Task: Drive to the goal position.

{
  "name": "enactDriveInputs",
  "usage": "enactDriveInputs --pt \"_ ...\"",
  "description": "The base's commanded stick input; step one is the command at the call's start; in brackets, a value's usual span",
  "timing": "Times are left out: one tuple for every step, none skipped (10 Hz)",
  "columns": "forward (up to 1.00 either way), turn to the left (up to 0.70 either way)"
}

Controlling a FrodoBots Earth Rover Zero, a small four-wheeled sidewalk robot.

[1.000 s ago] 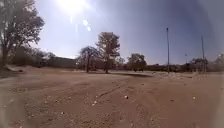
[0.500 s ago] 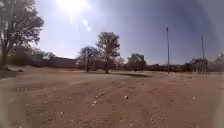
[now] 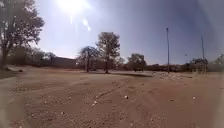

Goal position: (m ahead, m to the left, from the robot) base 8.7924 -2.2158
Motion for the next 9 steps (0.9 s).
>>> enactDriveInputs --pt "0.5 0.0" --pt "0.5 0.0" --pt "0.5 0.0" --pt "0.5 0.0" --pt "0.5 0.0" --pt "0.5 0.0" --pt "0.5 0.0" --pt "0.0 0.0" --pt "0.0 0.0"
